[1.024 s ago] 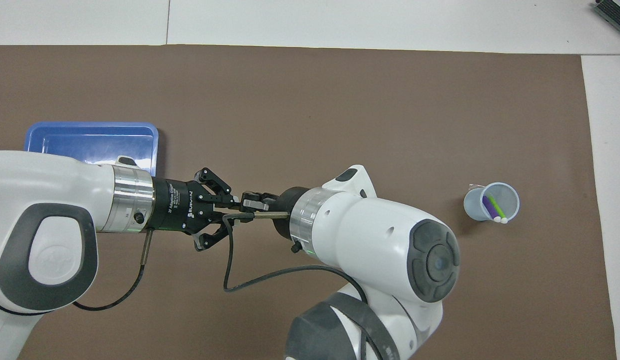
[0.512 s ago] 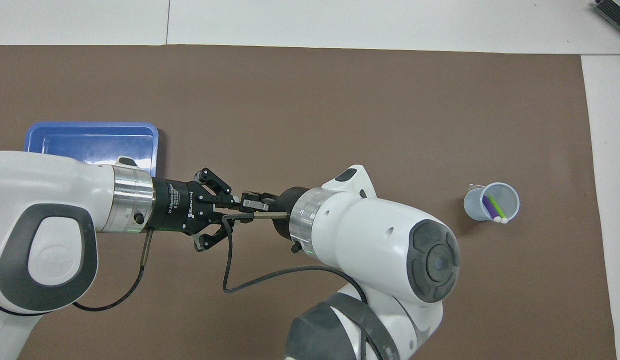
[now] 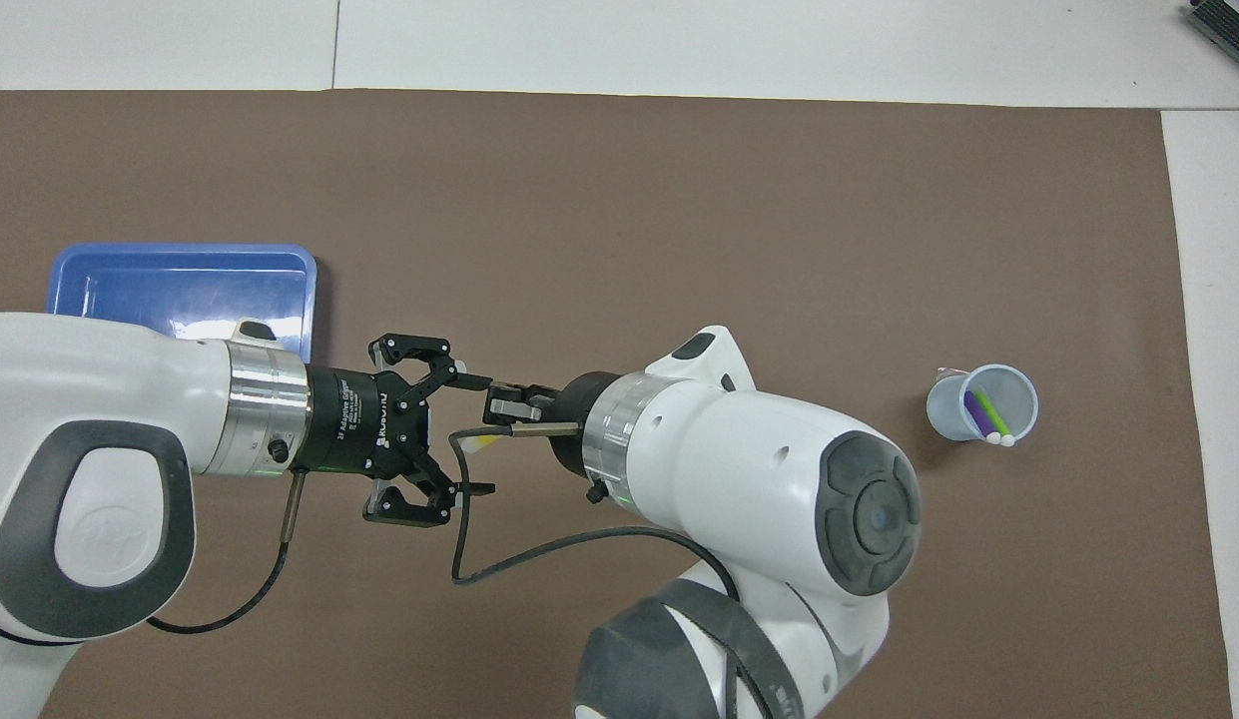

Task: Transfer and insert pens with both arms

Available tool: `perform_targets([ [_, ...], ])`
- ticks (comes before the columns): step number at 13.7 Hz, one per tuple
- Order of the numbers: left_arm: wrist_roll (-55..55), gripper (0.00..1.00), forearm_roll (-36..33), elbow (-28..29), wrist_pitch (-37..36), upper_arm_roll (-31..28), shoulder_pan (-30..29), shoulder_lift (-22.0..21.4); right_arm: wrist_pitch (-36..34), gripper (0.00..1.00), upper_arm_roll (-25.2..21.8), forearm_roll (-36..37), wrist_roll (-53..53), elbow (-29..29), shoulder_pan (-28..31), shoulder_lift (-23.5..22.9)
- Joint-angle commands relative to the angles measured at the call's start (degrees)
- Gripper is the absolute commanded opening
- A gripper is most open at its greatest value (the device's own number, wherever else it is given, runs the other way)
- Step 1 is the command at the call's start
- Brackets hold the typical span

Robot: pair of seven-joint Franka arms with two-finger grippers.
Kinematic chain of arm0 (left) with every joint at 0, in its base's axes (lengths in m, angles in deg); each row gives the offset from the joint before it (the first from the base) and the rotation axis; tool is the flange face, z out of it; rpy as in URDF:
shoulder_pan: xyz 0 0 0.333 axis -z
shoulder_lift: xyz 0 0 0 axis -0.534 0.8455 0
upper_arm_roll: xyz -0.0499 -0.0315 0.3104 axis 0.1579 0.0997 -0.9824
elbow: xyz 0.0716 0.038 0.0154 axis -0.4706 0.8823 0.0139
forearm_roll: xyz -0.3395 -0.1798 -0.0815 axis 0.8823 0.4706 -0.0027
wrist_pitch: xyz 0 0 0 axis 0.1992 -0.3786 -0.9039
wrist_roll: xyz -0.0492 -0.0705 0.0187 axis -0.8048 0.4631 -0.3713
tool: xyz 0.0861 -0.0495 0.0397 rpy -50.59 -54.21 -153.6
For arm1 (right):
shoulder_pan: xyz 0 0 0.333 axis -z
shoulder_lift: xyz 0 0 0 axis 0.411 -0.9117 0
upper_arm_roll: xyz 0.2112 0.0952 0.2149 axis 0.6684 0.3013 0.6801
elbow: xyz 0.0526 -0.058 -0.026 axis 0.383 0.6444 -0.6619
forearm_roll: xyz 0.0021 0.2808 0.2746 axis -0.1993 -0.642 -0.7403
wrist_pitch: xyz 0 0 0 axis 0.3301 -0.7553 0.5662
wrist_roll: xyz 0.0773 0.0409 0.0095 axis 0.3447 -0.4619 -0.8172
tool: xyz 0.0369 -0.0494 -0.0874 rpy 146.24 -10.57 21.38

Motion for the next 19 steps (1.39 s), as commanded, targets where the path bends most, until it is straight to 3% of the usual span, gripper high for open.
perform_targets([
  [1,-1.4,1.00,0.2,1.8,-0.6,-0.8,-0.2,-1.9,-4.1,0.00,0.2,1.0,-6.9,-0.5,3.3,-0.1],
  [5,-5.4,1.00,-7.8,1.6,-2.4,-0.7,-1.8,-1.9,-12.7,0.00,-0.1,3.2,-19.3,-0.7,9.7,1.1],
  [11,-26.6,1.00,-28.5,1.3,-5.7,-0.7,-4.1,-2.0,-31.6,0.00,-0.2,14.2,-45.4,-5.4,25.6,2.3],
  [15,-52.1,1.00,-37.0,-0.3,-9.8,-0.8,-9.2,-1.8,-31.2,0.00,-0.2,26.7,-60.8,-5.0,30.1,2.3],
  [19,-65.1,1.00,-41.2,-4.9,-11.0,-0.7,-16.0,-1.1,-26.7,0.00,-0.2,28.3,-65.0,1.3,34.5,2.8],
])
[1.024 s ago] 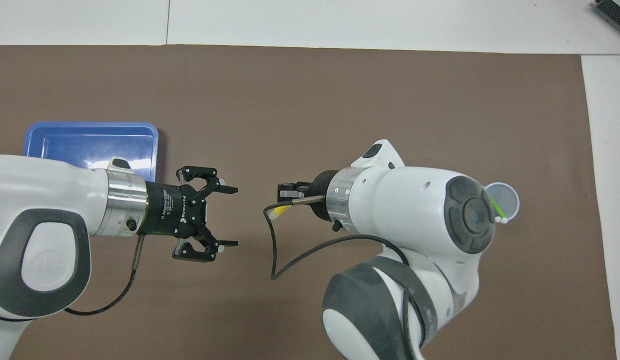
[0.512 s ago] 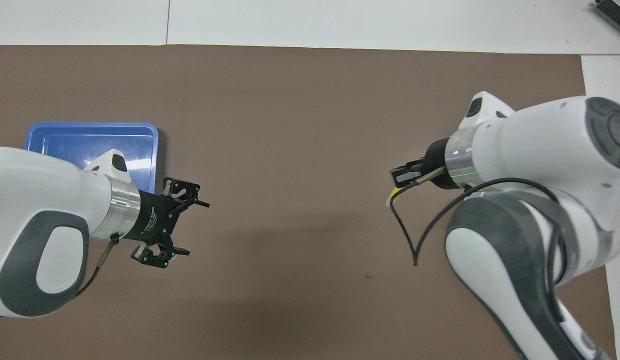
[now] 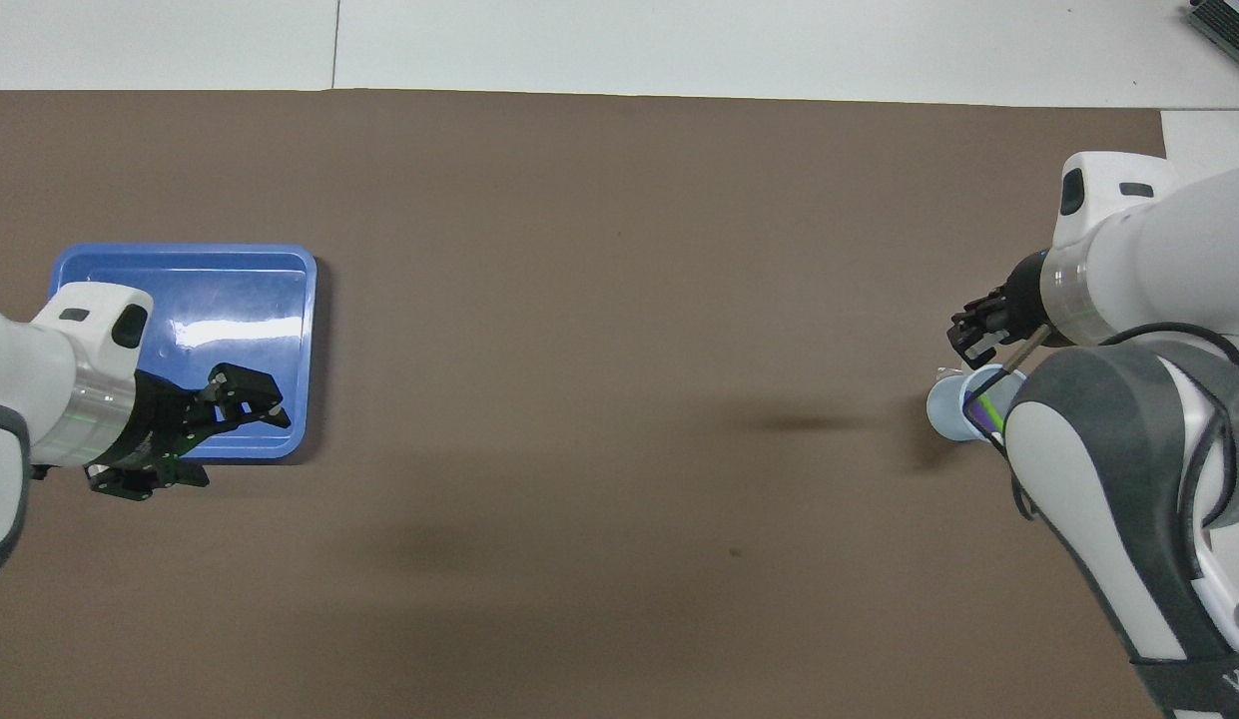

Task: Transfer and insert pens with both arms

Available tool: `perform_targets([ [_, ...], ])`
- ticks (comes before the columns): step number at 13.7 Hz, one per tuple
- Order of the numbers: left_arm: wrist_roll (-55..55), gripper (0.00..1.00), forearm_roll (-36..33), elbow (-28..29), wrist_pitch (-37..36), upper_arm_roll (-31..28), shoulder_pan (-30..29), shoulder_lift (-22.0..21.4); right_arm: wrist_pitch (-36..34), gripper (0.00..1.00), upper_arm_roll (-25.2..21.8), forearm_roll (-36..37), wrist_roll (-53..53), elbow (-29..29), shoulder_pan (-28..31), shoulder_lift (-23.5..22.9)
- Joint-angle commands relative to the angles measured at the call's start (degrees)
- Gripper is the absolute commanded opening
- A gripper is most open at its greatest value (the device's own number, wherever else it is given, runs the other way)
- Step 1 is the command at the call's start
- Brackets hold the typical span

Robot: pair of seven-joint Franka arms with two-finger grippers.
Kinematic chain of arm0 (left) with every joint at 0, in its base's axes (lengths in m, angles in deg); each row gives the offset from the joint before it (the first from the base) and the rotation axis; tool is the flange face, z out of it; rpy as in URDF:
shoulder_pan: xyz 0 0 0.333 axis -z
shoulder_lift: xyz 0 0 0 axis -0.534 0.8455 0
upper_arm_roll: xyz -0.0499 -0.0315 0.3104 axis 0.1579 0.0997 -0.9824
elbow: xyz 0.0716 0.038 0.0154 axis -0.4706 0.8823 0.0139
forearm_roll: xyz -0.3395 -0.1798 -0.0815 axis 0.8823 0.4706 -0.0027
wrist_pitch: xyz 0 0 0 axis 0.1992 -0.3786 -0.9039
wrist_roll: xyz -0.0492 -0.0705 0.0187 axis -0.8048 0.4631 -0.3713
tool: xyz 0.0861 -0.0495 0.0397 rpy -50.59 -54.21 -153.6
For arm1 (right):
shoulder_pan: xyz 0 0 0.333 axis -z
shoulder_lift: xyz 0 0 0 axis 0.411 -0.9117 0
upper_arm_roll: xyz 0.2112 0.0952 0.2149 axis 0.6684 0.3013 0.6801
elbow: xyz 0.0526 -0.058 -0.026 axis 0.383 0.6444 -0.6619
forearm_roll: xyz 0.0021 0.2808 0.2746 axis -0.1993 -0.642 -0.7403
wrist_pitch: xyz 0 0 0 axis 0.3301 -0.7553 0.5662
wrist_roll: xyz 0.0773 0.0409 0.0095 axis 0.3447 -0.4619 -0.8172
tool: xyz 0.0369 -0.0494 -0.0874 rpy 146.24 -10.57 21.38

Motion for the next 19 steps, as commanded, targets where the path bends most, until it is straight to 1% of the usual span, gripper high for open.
perform_targets([
  [1,-3.1,1.00,-2.0,-2.4,-0.9,0.5,-3.3,-0.5,5.6,0.00,0.9,1.0,-2.8,6.3,3.1,0.8],
  [3,-2.9,1.00,-2.0,-2.5,-0.7,0.4,-3.5,-0.7,8.1,0.00,0.9,1.0,-5.3,9.1,5.2,0.8],
  [4,-2.9,1.00,-2.0,-2.5,-0.7,0.3,-3.5,-0.7,8.2,0.00,0.9,1.0,-5.3,9.8,5.3,0.8],
  [7,-2.9,1.00,-2.0,-2.4,2.1,-0.6,-3.5,-0.6,8.2,0.00,0.9,1.0,-4.8,10.3,5.8,0.7],
  [12,-2.9,1.00,-2.1,-2.4,2.0,-0.9,-2.2,-0.6,8.4,0.00,0.9,-0.2,-3.1,13.1,8.8,0.7],
  [13,-2.8,1.00,-2.1,-2.4,2.2,-1.2,-2.2,-0.5,8.9,0.00,0.9,-0.6,-2.7,13.3,8.9,0.8],
  [15,-2.9,1.00,-2.2,-2.5,2.5,-1.8,-0.8,-0.5,9.0,0.00,0.9,-4.5,-1.1,14.1,8.9,0.8],
  [16,-3.1,1.00,-2.7,-3.0,2.9,-3.5,1.1,-0.2,9.0,0.00,0.9,-5.3,-0.4,14.6,8.9,0.8],
  [17,-3.3,1.00,-4.7,-4.7,3.4,-7.5,4.8,1.4,9.0,0.00,0.9,-5.4,0.2,14.6,8.9,0.9],
  [18,-3.5,1.00,-7.3,-7.7,2.4,-12.0,9.2,2.7,9.0,0.00,0.9,-5.4,0.3,14.6,8.9,0.9],
  [19,-3.7,1.00,-8.6,-11.4,0.7,-16.1,12.5,4.5,8.7,0.08,0.9,-5.4,0.3,14.6,8.9,0.9],
])
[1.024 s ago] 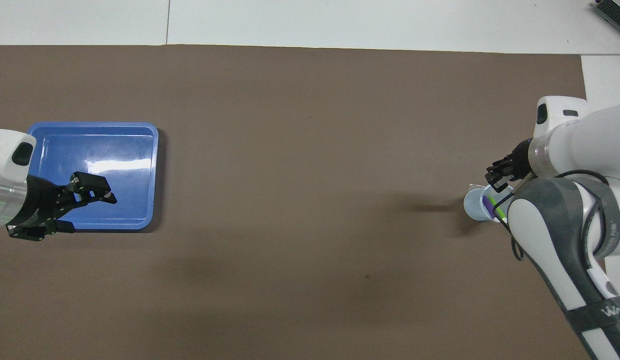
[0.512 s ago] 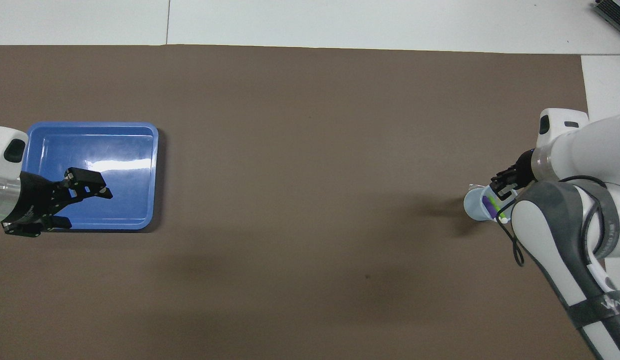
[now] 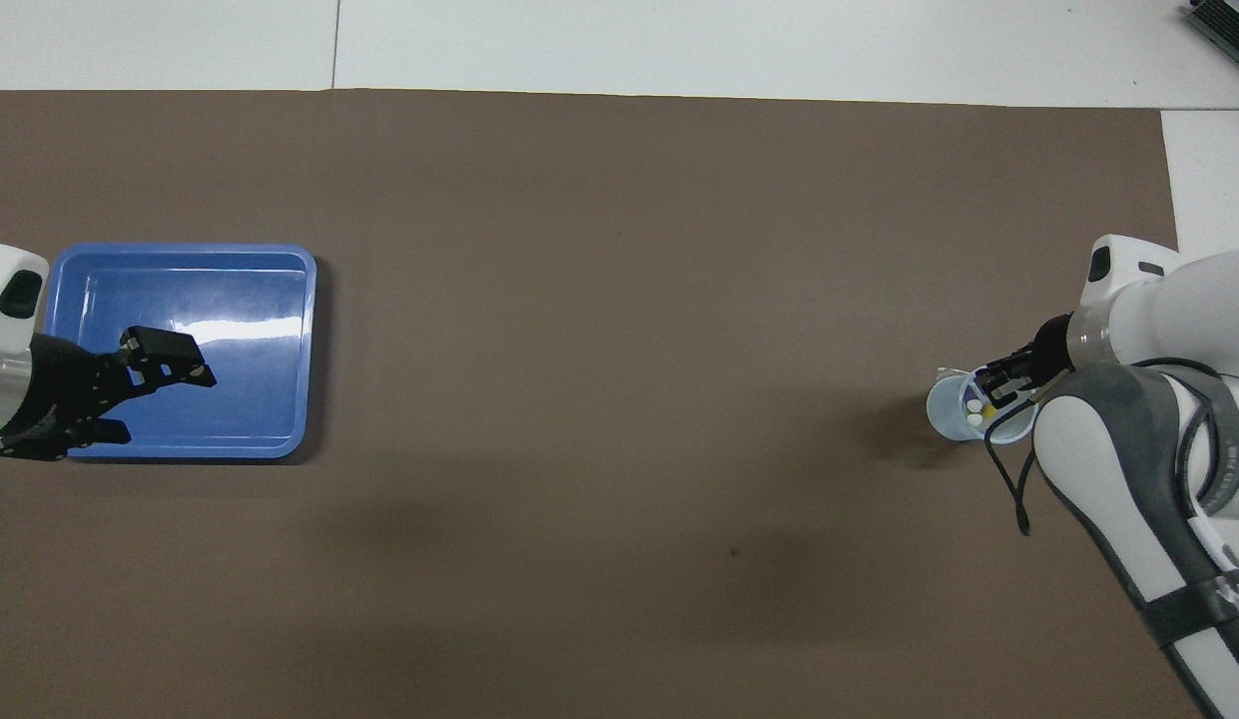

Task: Transfer and insert pens with both arms
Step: 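Lower the yellow pen into the clear cup with the right gripper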

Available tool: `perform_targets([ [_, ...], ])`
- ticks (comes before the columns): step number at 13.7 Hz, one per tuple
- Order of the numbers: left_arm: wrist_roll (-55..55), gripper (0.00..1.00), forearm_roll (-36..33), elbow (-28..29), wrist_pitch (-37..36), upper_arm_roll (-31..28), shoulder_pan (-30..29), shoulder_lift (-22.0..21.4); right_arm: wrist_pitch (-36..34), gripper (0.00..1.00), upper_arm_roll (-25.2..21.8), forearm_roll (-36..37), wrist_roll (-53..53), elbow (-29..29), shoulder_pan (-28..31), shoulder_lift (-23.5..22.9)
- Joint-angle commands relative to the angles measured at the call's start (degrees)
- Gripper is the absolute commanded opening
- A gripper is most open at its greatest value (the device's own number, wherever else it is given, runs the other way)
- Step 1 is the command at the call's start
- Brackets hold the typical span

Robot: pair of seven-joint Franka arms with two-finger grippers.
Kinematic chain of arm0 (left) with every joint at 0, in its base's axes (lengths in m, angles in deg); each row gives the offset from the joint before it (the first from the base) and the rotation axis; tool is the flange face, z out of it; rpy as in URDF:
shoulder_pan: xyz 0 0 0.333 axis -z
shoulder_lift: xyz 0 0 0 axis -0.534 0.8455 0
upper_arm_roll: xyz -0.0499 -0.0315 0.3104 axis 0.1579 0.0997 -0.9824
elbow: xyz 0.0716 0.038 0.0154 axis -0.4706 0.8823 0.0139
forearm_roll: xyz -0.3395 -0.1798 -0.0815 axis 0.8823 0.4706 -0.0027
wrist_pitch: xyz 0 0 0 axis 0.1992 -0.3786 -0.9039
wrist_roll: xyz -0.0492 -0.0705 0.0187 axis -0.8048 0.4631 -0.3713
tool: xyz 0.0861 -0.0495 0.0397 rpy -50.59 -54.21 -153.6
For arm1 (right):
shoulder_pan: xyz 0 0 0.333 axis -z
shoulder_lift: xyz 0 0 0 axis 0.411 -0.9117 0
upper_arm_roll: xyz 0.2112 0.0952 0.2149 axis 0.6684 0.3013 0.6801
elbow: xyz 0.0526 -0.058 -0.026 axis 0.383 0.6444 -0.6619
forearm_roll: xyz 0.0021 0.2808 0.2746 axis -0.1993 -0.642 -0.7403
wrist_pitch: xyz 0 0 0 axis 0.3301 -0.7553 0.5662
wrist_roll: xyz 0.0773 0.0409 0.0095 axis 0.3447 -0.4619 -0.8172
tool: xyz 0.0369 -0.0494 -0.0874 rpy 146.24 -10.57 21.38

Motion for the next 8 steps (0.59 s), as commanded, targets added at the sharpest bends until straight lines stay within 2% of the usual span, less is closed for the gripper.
perform_targets([
  [1,-1.7,1.00,-4.0,-10.0,-4.2,-10.5,9.3,5.1,0.6,0.24,0.7,-1.0,1.0,1.4,0.9,1.1],
  [2,-4.0,1.00,-5.4,-13.1,-5.8,-12.8,11.4,6.1,0.5,0.46,0.7,-1.0,0.9,1.4,1.3,1.1],
  [3,-6.4,1.00,-7.6,-15.9,-7.5,-14.6,13.3,6.6,0.4,0.61,0.7,-1.0,0.9,1.4,1.6,1.1],
  [4,-9.2,1.00,-9.7,-18.3,-8.6,-16.1,14.8,7.0,0.2,0.87,0.7,-1.0,0.7,1.3,1.8,1.1],
  [5,-13.1,1.00,-11.1,-20.1,-8.8,-16.6,14.9,7.2,-0.7,1.00,0.7,-1.0,0.4,0.8,2.2,1.1],
  [8,-28.5,1.00,-16.0,-22.3,-9.2,-16.8,14.9,8.5,-6.7,1.00,0.7,-2.5,0.6,-3.9,2.4,1.3],
])
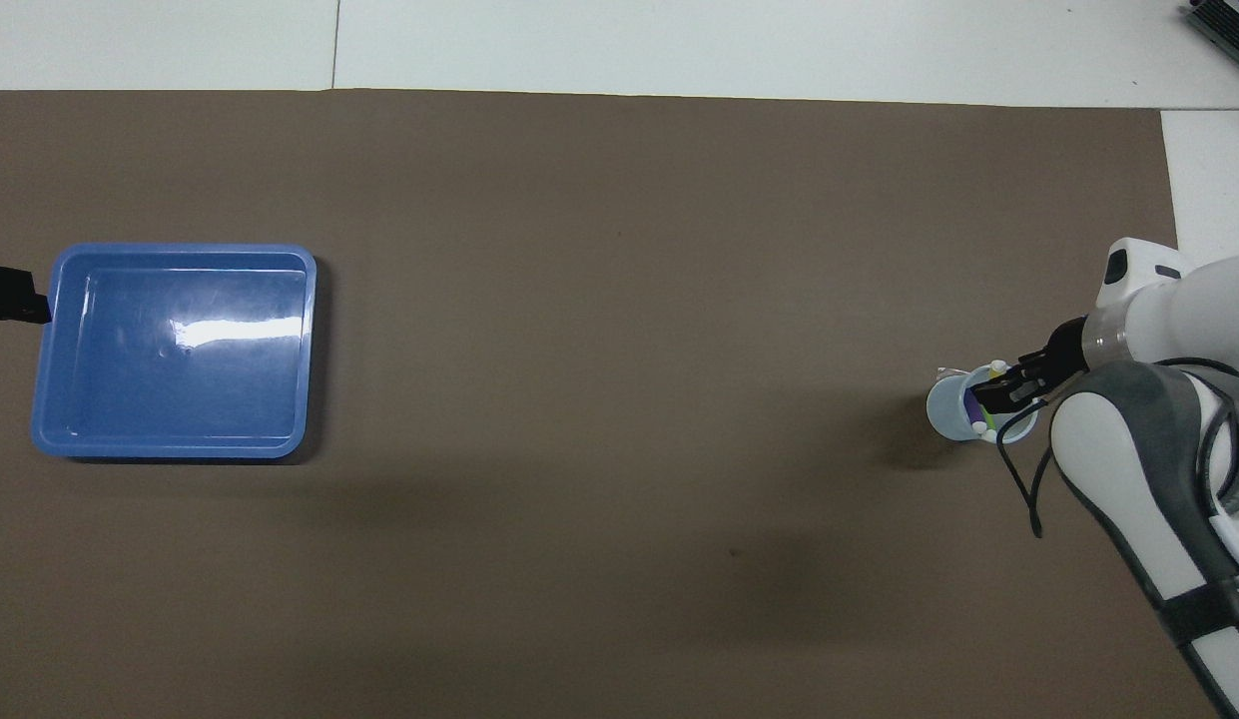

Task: Transfer and insert pens with both arms
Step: 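Lower the yellow pen into the clear cup with the right gripper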

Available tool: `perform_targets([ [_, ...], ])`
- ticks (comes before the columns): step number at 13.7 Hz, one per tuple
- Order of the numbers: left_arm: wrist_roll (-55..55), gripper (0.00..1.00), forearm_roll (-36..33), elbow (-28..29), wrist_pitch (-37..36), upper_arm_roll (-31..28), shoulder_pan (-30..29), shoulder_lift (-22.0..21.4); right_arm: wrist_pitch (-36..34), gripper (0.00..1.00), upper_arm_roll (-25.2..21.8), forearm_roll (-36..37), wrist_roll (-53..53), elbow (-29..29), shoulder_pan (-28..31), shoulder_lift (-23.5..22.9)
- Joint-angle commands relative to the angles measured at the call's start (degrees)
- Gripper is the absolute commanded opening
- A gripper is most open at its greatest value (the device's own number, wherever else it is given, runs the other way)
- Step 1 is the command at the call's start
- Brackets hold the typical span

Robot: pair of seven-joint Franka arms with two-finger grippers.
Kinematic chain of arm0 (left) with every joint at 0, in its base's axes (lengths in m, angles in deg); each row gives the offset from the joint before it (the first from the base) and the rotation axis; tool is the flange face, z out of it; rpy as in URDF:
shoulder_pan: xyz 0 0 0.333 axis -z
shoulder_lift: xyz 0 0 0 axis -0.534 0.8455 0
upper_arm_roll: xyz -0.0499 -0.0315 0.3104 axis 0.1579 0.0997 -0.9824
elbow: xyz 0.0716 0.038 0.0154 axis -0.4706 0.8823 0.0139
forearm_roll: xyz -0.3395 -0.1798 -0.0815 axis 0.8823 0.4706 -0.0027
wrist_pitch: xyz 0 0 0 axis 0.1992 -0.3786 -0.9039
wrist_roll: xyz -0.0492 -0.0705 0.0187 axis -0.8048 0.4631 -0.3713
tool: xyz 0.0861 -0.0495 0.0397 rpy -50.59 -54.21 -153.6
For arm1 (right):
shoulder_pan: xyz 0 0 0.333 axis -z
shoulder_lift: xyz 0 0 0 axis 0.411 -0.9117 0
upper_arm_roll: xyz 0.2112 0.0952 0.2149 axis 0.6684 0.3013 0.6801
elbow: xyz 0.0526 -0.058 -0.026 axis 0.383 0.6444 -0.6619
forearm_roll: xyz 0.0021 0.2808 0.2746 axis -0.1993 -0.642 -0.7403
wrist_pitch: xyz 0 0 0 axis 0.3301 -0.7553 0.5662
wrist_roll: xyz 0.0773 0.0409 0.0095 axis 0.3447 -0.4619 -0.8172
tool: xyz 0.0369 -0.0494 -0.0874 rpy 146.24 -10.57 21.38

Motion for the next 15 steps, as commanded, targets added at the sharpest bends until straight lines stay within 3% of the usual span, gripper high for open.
perform_targets([
  [1,-10.3,1.00,-2.7,-3.3,-2.1,-1.2,1.6,2.4,-6.4,1.00,0.8,-3.5,0.3,-4.9,1.0,0.9],
  [3,-11.0,1.00,-1.9,-3.1,-3.4,-0.8,2.3,2.2,-10.0,1.00,0.8,-5.7,0.6,-8.3,1.0,0.9],
  [6,-9.5,1.00,3.9,-2.8,-5.1,-1.2,2.4,1.5,-15.5,1.00,0.9,-7.4,9.3,-13.1,0.3,0.8],
  [11,-7.9,1.00,4.0,0.7,-3.5,-0.9,2.4,-0.7,-22.1,1.00,2.5,-9.4,17.8,-21.6,0.0,-0.7],
  [15,-7.9,1.00,4.0,0.1,-4.0,-1.1,2.6,-0.6,-27.8,1.00,2.8,-9.4,20.9,-27.7,-1.5,-2.0],
])
